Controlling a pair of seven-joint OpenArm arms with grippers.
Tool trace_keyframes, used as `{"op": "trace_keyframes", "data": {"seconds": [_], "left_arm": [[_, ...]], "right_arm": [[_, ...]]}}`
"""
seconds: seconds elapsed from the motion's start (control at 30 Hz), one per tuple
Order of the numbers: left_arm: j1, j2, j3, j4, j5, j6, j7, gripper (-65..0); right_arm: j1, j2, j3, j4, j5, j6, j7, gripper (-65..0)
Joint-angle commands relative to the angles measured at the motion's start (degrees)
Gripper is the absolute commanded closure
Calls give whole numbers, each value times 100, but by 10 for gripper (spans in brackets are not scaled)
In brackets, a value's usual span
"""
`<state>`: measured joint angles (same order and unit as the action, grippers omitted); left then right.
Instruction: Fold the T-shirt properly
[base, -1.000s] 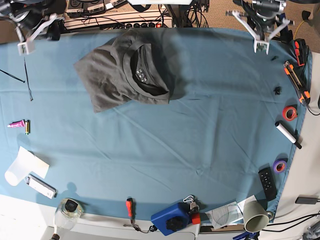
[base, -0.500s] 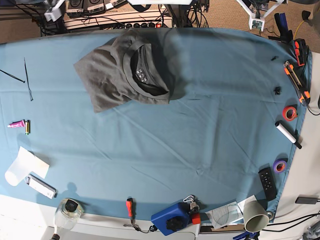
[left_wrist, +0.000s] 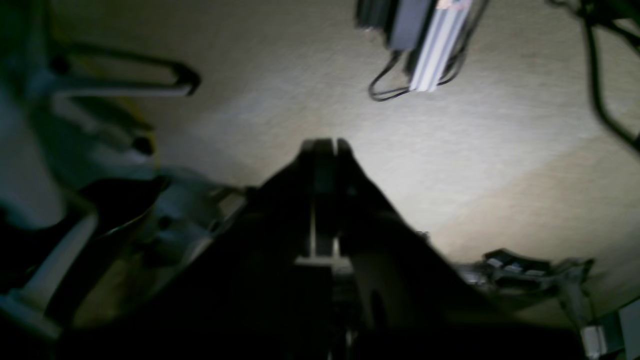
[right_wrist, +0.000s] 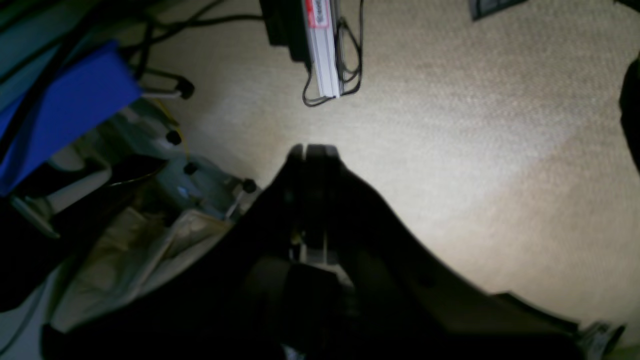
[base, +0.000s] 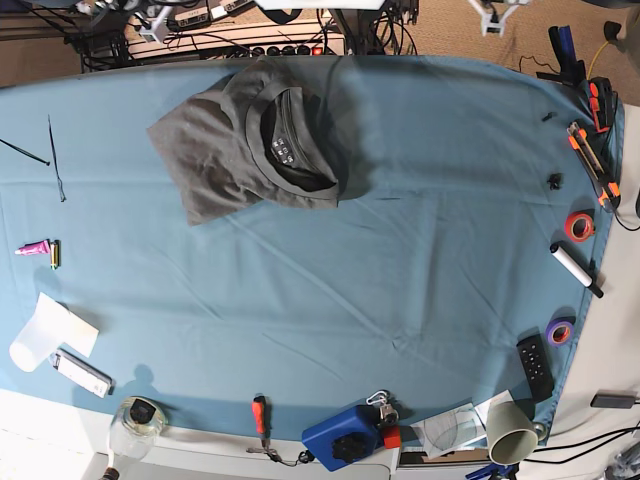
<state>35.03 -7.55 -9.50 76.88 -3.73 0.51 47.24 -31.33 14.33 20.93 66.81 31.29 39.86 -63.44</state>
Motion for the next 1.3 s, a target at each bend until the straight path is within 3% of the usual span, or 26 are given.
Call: {"op": "trace_keyframes", "data": {"seconds": [0.0, 0.17, 0.3, 0.43, 0.5, 0.57, 0.63, 0.7, 0.83, 1.27], "left_arm": [[2, 11, -11, -144, 20, -94, -109, 0], [-350, 201, -11, -1134, 4, -922, -1604, 0], [-531, 227, -11, -1998, 68, -935, -2944, 0], [-844, 227, -13, -3069, 503, -940, -4030, 0], [-1073, 227, -13, -3661, 713, -935, -4419, 0], [-1344, 227, -13, -4229, 804, -931, -4809, 0], [-1617, 232, -13, -4701, 804, -846, -5254, 0], [-1869, 247, -13, -4981, 804, -739, -5322, 0], [-2026, 297, -13, -4979, 804, -634, -5257, 0], [-2026, 297, -13, -4638, 804, -634, -5263, 0]], "right_arm": [[28, 76, -76, -109, -111, 14, 133, 0], [516, 76, -627, -905, -1001, 14, 1215, 0], [916, 79, -1113, -1467, -1725, 14, 2162, 0], [1287, 79, -1609, -2109, -2664, 14, 3493, 0], [1460, 76, -1895, -2503, -3134, -343, 4190, 0], [1631, 76, -2227, -2938, -3449, -903, 4909, 0], [1805, 76, -2570, -3388, -3635, -1519, 5733, 0], [1971, 76, -2874, -3790, -3652, -2022, 6269, 0], [2201, 79, -3235, -4175, -3650, -2472, 6360, 0], [2277, 79, -3265, -4175, -3471, -2468, 6277, 0]]}}
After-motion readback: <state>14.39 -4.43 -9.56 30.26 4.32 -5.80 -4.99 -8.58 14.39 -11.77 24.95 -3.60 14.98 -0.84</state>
